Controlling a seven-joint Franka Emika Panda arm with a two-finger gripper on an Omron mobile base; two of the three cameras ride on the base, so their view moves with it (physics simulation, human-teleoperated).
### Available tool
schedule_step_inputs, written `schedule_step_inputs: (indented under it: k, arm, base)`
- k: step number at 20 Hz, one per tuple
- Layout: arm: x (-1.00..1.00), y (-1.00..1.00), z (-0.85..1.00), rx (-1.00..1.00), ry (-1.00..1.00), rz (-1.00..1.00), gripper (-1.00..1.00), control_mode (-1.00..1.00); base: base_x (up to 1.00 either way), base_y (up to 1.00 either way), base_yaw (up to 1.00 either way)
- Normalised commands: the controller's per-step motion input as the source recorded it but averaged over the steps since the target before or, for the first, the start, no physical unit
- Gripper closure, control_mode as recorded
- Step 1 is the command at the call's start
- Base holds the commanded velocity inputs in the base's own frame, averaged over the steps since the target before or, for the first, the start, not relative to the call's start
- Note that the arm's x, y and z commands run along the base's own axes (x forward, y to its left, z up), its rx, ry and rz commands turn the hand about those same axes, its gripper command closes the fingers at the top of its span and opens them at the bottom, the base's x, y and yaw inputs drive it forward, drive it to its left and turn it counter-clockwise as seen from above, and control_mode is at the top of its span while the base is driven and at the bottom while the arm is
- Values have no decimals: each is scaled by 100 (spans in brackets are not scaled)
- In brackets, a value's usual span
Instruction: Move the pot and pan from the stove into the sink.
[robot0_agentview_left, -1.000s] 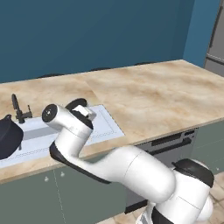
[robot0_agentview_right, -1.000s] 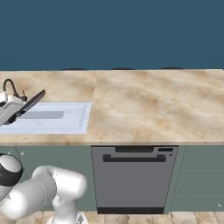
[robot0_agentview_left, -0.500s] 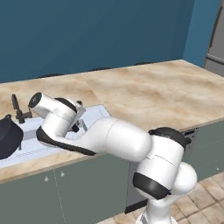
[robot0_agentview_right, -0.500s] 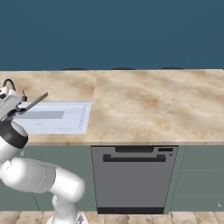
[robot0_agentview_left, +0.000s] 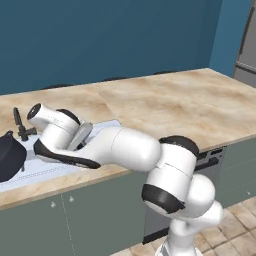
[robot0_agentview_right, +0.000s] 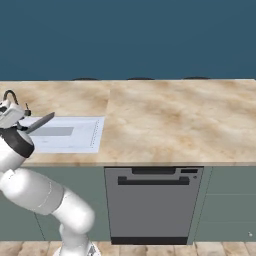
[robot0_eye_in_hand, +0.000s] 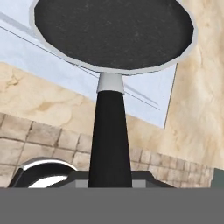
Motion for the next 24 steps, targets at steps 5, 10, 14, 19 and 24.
schedule_step_inputs:
  k: [5,10,14,19,24]
  arm:
    - [11,2,-5,0,1,0,100,-100]
    - [41,19,-22,0,3,0,100,-100]
    - [51,23,-23,0,3,0,100,-100]
    - [45,28,-17,1,3,0,100,-100]
    - [32,20,-9,1,5,2,100,-100]
  base:
    - [0,0,0]
    - [0,0,0]
    - [0,0,0]
    - [0,0,0]
    - [0,0,0]
